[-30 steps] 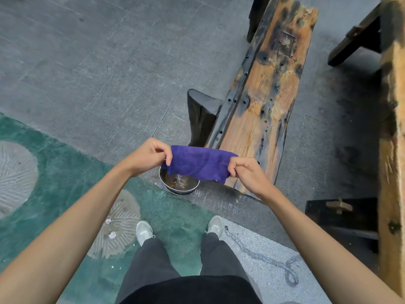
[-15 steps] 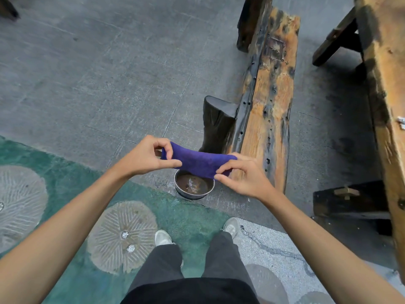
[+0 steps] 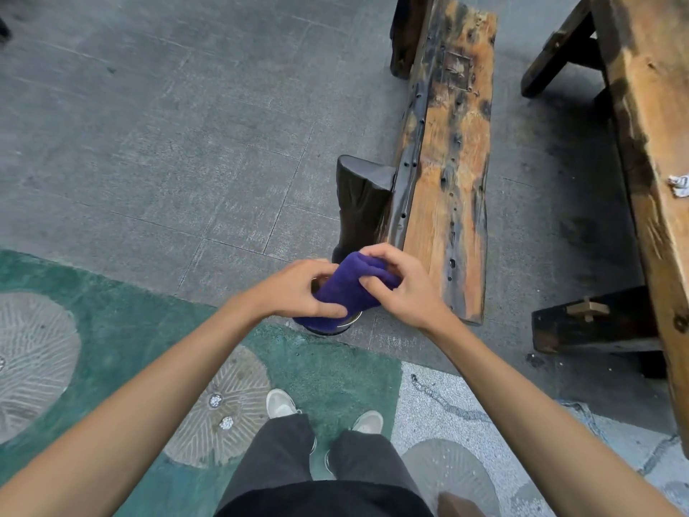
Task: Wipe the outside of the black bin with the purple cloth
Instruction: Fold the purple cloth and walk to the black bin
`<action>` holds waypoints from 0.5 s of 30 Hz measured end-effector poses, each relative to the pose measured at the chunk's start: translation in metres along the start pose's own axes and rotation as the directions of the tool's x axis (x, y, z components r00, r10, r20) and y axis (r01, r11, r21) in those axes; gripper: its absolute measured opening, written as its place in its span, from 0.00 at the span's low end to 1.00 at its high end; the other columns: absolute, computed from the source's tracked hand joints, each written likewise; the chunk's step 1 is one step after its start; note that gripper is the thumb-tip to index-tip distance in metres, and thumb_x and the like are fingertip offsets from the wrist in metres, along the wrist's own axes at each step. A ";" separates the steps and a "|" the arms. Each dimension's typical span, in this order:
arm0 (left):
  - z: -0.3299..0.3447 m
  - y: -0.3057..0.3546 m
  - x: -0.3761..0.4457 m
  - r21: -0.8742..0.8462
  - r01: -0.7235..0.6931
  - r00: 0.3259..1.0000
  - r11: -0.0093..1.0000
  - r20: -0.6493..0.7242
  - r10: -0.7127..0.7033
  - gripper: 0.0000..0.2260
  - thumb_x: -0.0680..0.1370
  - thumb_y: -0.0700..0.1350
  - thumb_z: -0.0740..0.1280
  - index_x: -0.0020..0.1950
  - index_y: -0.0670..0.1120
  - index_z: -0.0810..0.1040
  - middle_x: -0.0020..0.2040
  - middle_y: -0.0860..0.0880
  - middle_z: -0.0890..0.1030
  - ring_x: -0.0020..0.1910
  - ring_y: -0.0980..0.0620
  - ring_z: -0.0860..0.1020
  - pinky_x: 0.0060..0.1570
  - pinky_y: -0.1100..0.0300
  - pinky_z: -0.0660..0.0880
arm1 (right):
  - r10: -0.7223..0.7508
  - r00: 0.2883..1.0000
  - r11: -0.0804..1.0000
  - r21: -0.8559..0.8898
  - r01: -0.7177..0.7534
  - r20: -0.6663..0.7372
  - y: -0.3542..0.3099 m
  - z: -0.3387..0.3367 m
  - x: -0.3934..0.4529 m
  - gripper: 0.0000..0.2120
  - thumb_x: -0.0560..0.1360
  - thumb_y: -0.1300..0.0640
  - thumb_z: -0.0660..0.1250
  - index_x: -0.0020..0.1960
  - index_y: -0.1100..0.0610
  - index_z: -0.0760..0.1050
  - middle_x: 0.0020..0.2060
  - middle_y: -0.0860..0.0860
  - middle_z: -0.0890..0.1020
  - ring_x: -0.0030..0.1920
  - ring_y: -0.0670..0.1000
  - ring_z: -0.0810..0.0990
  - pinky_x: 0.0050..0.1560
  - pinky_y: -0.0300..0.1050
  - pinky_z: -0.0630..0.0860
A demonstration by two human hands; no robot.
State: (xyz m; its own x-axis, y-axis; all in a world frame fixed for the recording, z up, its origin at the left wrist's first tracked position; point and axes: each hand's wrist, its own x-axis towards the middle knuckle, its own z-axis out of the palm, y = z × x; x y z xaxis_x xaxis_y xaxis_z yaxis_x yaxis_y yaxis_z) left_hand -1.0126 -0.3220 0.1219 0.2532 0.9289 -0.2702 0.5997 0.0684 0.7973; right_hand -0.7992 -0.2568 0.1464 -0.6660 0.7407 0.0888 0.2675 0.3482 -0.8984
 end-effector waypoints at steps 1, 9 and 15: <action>0.008 0.008 0.004 -0.049 0.000 1.000 0.999 -0.028 -0.001 0.17 0.68 0.58 0.76 0.51 0.49 0.82 0.43 0.50 0.84 0.43 0.51 0.81 0.49 0.48 0.79 | -0.027 0.999 0.999 -0.027 0.028 0.035 -0.001 -0.003 0.000 0.14 0.75 0.71 0.68 0.57 0.59 0.80 0.51 0.48 0.84 0.53 0.44 0.82 0.56 0.39 0.75; 0.065 0.040 0.033 -0.472 0.063 0.982 0.879 -0.126 -0.138 0.12 0.80 0.46 0.69 0.64 0.50 0.81 0.54 0.49 0.87 0.51 0.56 0.81 0.55 0.49 0.80 | 0.102 0.970 0.985 -0.113 -0.130 -0.222 0.029 -0.041 -0.020 0.18 0.73 0.60 0.77 0.62 0.57 0.80 0.53 0.53 0.81 0.52 0.47 0.79 0.54 0.39 0.74; 0.101 0.074 0.055 -0.744 0.230 0.902 0.628 -0.080 -0.425 0.09 0.84 0.42 0.62 0.52 0.46 0.81 0.41 0.51 0.86 0.41 0.53 0.81 0.33 0.62 0.77 | 0.028 0.976 0.971 -0.226 -0.078 -0.218 0.051 -0.023 -0.071 0.23 0.78 0.54 0.70 0.72 0.56 0.74 0.69 0.52 0.76 0.72 0.49 0.72 0.73 0.51 0.67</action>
State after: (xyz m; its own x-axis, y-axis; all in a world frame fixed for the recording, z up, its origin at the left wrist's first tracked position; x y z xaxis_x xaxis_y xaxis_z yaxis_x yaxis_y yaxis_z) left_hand -0.8769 -0.3023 0.1116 -0.0866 0.8376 -0.5393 -0.1296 0.5273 0.8398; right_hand -0.7226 -0.2786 0.1040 -0.4907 0.8574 0.1553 0.4692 0.4102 -0.7821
